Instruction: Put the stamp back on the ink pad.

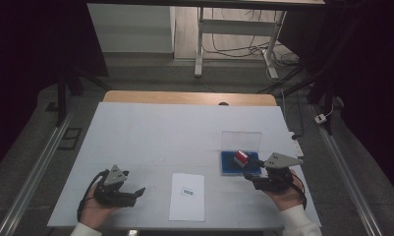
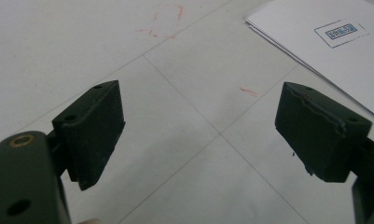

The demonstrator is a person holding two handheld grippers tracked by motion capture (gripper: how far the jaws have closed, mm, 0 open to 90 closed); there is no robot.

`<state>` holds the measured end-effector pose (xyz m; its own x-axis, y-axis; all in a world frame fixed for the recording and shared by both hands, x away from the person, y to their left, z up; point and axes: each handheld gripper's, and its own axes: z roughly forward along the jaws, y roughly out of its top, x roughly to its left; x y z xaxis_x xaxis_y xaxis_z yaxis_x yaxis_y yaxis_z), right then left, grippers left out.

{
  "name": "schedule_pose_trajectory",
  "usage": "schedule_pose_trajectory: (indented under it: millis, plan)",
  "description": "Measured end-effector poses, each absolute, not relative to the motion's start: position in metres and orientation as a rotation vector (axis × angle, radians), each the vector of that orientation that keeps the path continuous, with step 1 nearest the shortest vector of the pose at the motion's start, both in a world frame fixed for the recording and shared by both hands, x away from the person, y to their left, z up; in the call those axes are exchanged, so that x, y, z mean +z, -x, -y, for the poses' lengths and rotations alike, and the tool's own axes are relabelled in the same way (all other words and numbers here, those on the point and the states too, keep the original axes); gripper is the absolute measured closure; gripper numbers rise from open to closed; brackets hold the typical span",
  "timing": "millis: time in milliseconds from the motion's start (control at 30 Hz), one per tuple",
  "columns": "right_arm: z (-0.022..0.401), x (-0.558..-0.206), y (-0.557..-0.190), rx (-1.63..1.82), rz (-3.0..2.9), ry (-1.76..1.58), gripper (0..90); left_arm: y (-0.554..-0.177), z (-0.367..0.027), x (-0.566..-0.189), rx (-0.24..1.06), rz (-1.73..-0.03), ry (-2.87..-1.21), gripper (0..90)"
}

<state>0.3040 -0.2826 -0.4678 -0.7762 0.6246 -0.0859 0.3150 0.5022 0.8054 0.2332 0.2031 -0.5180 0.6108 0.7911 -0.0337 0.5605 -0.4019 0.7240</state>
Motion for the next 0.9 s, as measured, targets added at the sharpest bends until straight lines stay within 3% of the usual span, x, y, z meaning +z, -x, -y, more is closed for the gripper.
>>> schedule_pose_trajectory:
  millis: [300,900]
  plan:
    - [0.304,-0.491,-0.277,1.194,-2.4,-0.802,38.7,-0.23,-0.202,-0.522,0.406,-1.06,-2.129,15.7]
    - [0.311,-0.5,-0.281,1.205,-2.403,-0.817,38.6,-0.23,-0.204,-0.521,0.416,-1.065,-2.128,15.8]
